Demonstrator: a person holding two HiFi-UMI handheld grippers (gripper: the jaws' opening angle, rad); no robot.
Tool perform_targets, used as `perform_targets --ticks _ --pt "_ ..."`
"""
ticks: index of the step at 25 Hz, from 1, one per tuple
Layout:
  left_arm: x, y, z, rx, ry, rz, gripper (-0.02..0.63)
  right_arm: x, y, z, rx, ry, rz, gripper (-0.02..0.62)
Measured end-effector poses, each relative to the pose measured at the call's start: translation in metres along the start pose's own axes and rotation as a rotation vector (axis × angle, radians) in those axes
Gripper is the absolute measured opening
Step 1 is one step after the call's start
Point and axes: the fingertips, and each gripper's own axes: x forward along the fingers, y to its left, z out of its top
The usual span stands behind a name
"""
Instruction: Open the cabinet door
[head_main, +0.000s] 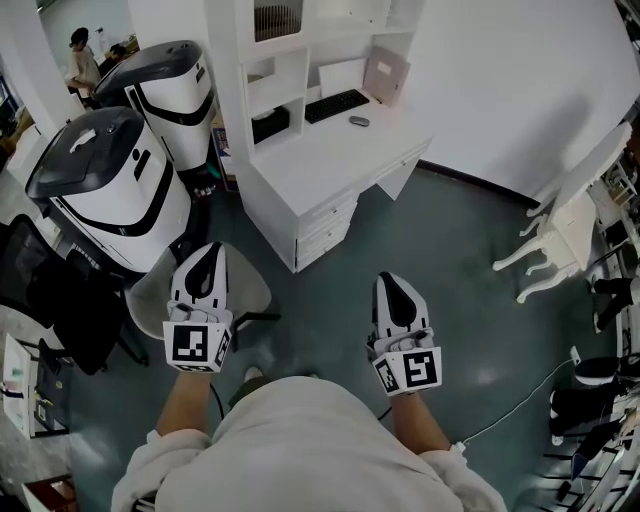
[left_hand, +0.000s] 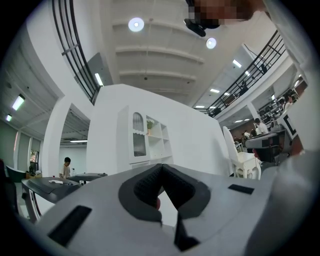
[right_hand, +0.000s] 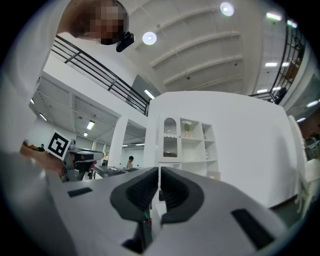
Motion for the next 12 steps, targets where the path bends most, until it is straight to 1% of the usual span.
perform_targets --ticks 6,12 --pt "0.01 -0.016 0.002 0.023 0.007 0.024 -0.002 0.001 -0.02 -0.009 0.01 0.011 0.042 0.031" --pt "0.034 -0.018 -0.005 0.03 0.021 0.031 -0.002 0.022 -0.037 -0.021 0.027 0.027 0.059 0.031"
